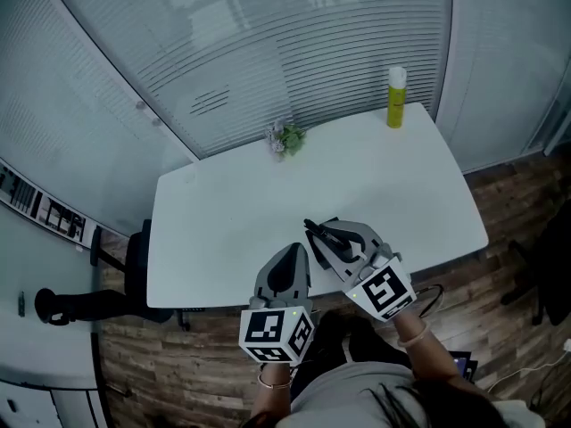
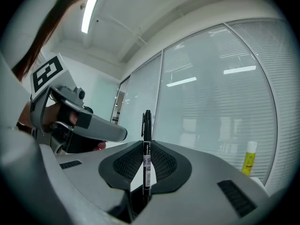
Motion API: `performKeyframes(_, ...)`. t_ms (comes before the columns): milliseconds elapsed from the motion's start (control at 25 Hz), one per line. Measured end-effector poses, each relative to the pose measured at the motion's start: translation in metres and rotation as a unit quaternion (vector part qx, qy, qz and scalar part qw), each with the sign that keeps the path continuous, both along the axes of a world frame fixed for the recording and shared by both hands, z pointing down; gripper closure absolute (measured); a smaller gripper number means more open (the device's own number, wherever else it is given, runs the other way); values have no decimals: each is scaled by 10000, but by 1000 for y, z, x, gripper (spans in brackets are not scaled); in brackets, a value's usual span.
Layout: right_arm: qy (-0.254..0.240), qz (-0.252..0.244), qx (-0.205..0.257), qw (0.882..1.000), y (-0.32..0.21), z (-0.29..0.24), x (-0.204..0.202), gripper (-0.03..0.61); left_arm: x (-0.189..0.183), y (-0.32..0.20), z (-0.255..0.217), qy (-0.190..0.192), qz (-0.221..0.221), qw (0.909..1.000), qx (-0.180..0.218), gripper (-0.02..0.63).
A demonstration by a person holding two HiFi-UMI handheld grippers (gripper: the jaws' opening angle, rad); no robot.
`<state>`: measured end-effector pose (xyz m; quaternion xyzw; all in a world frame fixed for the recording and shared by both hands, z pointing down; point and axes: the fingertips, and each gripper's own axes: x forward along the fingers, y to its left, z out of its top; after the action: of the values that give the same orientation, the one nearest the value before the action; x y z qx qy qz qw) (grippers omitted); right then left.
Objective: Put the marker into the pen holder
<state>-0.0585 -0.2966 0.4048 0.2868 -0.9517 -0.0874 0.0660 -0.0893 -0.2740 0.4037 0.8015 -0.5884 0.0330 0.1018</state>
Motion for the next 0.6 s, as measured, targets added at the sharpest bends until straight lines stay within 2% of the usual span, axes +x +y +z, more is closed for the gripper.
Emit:
performKeyframes(320, 206, 23, -97, 9997, -18, 29, -10, 509, 1, -24, 2, -8, 317, 9995, -43, 595)
performKeyframes(600, 819, 152, -216, 9963, -29, 61, -16, 509, -10, -32, 9, 41, 510, 9986, -111, 595)
